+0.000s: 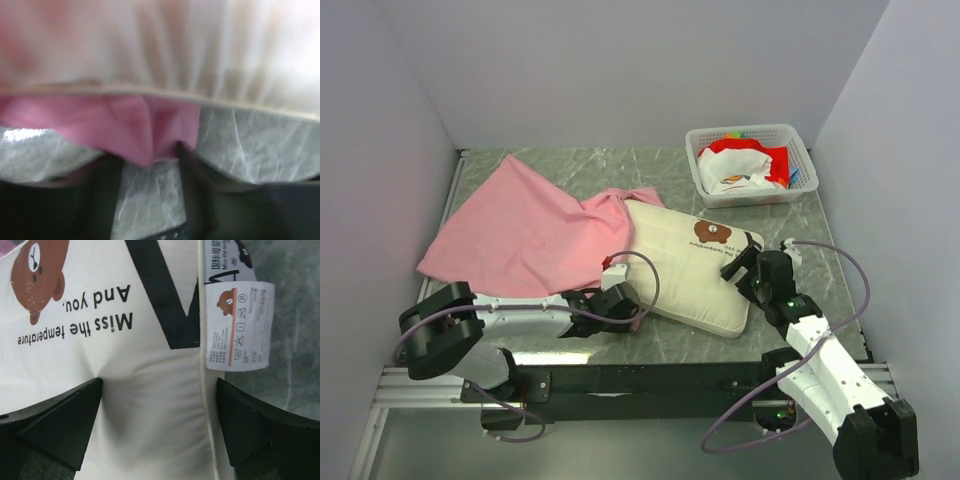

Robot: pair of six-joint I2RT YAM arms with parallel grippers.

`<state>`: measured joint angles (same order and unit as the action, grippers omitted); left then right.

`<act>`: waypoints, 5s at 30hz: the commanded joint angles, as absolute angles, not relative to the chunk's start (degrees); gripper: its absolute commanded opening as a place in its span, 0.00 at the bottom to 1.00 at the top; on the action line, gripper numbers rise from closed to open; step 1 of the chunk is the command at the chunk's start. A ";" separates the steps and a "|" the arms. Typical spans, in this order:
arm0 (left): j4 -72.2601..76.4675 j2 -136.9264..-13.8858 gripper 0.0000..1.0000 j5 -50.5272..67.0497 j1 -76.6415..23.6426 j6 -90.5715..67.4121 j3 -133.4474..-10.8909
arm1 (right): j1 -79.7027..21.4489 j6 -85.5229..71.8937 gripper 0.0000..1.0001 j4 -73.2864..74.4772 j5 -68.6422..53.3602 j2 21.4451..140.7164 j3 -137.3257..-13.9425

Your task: Put the pillow into the pillowcase

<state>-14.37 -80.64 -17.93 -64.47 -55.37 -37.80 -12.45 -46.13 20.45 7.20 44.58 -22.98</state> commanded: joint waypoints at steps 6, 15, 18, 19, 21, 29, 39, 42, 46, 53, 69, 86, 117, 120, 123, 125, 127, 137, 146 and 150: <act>-6.16 -83.94 0.01 -10.22 -65.57 -48.88 -41.13 | -12.66 -45.53 0.35 5.88 -4.57 40.27 -17.49; -2.12 -81.04 0.01 13.06 -67.93 -37.18 -43.77 | -29.58 -48.94 0.00 15.37 9.91 36.82 -26.62; -0.44 -79.98 0.01 17.65 -69.51 -36.30 -43.68 | -36.09 -50.62 0.00 15.99 16.14 39.97 -27.51; -0.44 -79.28 0.01 17.93 -69.87 -36.12 -43.77 | -36.73 -51.06 0.00 16.08 17.13 40.69 -27.25; 0.71 -78.40 0.01 16.80 -70.31 -36.21 -43.59 | -37.00 -51.94 0.00 15.91 18.19 42.36 -25.85; -12.03 -68.22 0.74 2.39 -70.23 -42.80 -46.22 | -37.00 -51.94 0.00 19.59 21.18 38.41 -23.29; -47.70 -68.86 0.70 -34.53 -61.71 -44.94 -73.79 | -37.09 -52.03 0.55 22.05 19.15 39.37 -22.50; -57.72 -76.87 0.72 -41.90 -59.86 -44.21 -77.60 | -36.91 -51.24 0.82 24.77 21.96 38.76 -24.87; -62.05 -83.40 0.68 -44.82 -53.28 -43.42 -78.48 | -34.64 -48.44 1.00 26.63 24.70 41.12 -28.82; -63.10 -92.98 0.63 -44.91 -44.31 -41.04 -79.89 | -24.27 -39.30 1.00 17.24 10.56 49.99 -30.41; -47.29 -101.25 0.01 -28.66 -38.67 -31.47 -82.17 | -23.55 -34.37 0.92 4.40 0.63 63.20 -28.48; -32.52 -93.69 0.01 -2.12 -44.91 -29.00 -94.22 | -39.37 -40.16 0.00 11.60 5.88 53.87 -34.81; -43.33 -76.20 0.39 -25.06 -33.66 -59.95 -58.53 | -39.29 -41.66 0.00 16.79 11.87 51.69 -33.66; -42.02 -77.60 0.01 -22.17 -33.66 -56.96 -60.64 | -39.29 -41.14 0.00 18.10 11.17 50.28 -34.97; -36.33 -77.52 0.01 -13.23 -33.75 -51.34 -62.66 | -39.55 -41.22 0.00 18.89 9.50 48.00 -36.20; -34.55 -77.43 0.01 -9.77 -34.27 -48.87 -65.55 | -40.69 -41.48 0.00 19.33 9.32 46.06 -37.43; -33.40 -78.22 0.01 -7.39 -36.11 -47.64 -69.58 | -42.09 -41.75 0.00 20.04 9.49 43.78 -38.66; -25.67 -84.10 0.01 3.60 -43.42 -44.48 -82.34 | -50.71 -42.80 0.00 20.30 18.01 45.70 -43.43; -23.99 -94.54 0.01 10.71 -42.36 -38.15 -91.83 | -28.58 -43.15 0.00 12.67 11.87 50.36 -30.69; -28.74 -103.35 0.01 12.48 -43.42 -35.95 -100.62 | -23.12 -45.00 0.00 10.99 6.77 48.43 -27.78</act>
<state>-33.82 -98.00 4.51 -41.56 -38.89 -92.62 -26.52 -42.13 19.99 14.63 50.94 -28.67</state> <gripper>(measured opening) 0.015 0.039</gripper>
